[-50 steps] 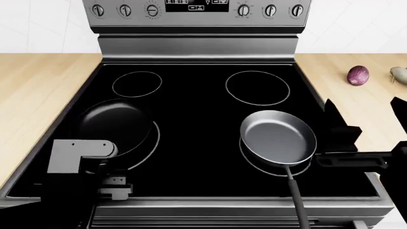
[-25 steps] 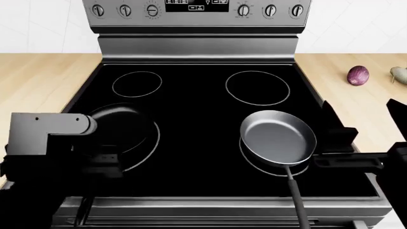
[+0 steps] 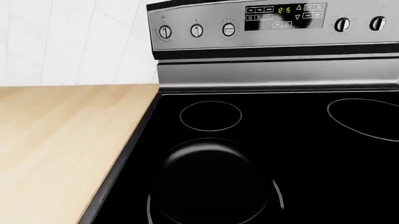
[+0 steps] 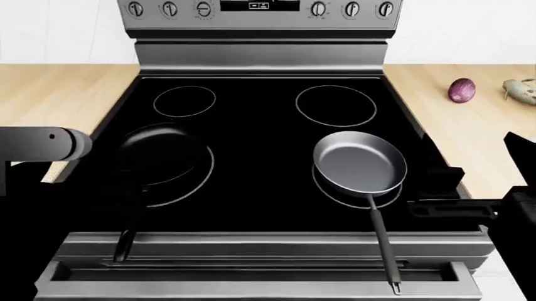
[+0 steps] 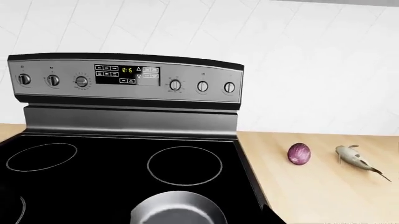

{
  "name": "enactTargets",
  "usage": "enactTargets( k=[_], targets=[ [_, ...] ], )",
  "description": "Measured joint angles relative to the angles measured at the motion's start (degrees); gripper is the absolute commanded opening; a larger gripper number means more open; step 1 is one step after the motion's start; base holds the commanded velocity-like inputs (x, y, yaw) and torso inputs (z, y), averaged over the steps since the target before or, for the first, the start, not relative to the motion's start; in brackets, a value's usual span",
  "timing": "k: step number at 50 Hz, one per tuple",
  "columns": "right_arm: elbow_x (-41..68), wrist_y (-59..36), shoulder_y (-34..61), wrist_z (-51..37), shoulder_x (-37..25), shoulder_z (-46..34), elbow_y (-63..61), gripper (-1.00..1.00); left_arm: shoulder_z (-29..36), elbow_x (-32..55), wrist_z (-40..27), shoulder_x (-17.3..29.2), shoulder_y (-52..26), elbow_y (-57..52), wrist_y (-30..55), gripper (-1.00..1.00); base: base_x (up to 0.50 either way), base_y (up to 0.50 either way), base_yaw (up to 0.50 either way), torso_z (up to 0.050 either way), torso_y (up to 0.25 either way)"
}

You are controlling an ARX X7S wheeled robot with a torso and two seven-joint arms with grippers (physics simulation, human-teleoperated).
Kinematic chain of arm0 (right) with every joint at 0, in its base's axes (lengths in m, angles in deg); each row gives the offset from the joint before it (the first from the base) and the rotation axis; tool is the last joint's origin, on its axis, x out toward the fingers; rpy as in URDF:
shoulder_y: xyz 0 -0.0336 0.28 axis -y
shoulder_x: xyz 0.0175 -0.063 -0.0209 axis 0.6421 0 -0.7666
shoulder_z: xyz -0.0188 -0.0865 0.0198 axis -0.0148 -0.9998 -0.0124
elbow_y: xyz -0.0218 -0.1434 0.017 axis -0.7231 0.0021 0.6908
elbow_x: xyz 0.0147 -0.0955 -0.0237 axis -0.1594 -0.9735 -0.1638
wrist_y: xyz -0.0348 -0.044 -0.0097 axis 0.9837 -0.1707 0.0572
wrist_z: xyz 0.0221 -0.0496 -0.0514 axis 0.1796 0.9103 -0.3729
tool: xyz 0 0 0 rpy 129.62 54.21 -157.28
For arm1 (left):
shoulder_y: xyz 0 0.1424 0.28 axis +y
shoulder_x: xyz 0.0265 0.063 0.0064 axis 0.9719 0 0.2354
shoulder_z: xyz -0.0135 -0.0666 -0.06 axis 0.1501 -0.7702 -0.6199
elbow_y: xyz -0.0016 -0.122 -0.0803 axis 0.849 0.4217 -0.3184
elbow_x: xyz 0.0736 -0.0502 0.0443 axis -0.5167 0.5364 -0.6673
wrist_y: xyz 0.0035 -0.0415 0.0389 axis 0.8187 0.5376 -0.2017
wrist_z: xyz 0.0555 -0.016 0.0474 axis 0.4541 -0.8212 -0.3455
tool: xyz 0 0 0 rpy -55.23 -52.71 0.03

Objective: Place both pans onto different burners. Then place the eggplant and the fish on different pans.

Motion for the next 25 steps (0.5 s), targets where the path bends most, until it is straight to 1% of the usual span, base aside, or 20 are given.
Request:
enactTargets(
  k=[3,7,25],
  targets=[
    [-0.45,-0.09,-0.45,0.26,0.21,0.29,0.01,1.00,-0.39,0.12,-0.04,0.21,0.22,-0.34,-0.20,1.00,0.00,0.00,0.00,0.000,0.000],
    [-0.96,-0.11,-1.14,0.72,0.55,0.74,0.11,1.00,-0.80,0.21,-0.10,0.49,0.37,-0.61,-0.40,1.00,0.00,-0.20,0.00,0.000,0.000],
    [-2.11,0.26,-4.13,2.60,1.42,3.34,0.45,1.00,-0.51,1.45,-1.23,1.40,-1.01,-1.20,-0.87,1.00,0.00,-0.50,0.00,0.000,0.000]
  ],
)
